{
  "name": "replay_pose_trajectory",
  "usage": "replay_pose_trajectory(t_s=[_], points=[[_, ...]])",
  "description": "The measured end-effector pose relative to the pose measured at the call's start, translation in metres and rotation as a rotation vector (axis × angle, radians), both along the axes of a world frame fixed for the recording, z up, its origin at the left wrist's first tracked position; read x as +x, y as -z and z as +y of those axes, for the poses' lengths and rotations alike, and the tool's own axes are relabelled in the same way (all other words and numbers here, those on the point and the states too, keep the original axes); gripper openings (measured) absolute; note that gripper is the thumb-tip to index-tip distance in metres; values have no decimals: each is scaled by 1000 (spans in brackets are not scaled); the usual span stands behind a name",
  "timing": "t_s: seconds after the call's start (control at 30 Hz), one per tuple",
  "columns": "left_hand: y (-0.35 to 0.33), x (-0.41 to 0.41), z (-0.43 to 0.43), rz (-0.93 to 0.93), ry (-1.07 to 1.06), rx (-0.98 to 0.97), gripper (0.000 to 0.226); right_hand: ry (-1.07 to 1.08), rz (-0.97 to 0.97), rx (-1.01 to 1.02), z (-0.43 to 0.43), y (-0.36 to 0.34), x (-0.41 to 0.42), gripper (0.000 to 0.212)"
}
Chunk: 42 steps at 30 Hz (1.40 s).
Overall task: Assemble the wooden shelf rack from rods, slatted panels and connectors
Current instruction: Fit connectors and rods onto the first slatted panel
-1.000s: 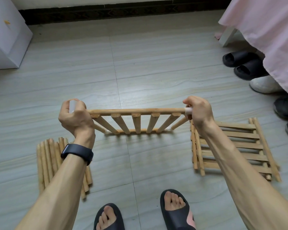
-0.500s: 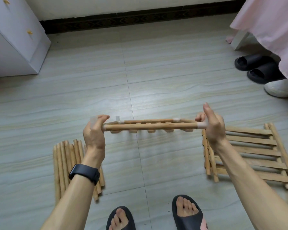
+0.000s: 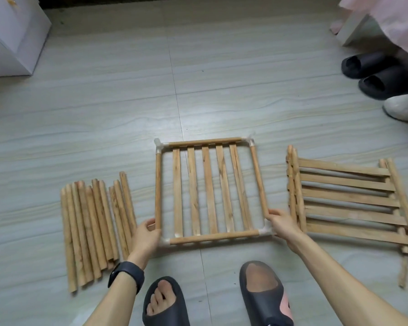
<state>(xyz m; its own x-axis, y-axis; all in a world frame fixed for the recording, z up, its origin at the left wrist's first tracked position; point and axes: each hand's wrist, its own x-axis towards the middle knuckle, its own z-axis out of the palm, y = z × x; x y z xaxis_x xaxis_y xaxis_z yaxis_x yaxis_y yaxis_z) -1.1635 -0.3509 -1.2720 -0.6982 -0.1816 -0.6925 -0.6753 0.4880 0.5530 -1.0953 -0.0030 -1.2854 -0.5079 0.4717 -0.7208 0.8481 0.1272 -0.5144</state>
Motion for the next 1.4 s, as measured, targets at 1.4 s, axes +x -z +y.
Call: replay_pose_trajectory(t_s=[1.4], points=[[-10,-41,16,219,632,-575,38,-431,-203,487,4,-3,-63,36]])
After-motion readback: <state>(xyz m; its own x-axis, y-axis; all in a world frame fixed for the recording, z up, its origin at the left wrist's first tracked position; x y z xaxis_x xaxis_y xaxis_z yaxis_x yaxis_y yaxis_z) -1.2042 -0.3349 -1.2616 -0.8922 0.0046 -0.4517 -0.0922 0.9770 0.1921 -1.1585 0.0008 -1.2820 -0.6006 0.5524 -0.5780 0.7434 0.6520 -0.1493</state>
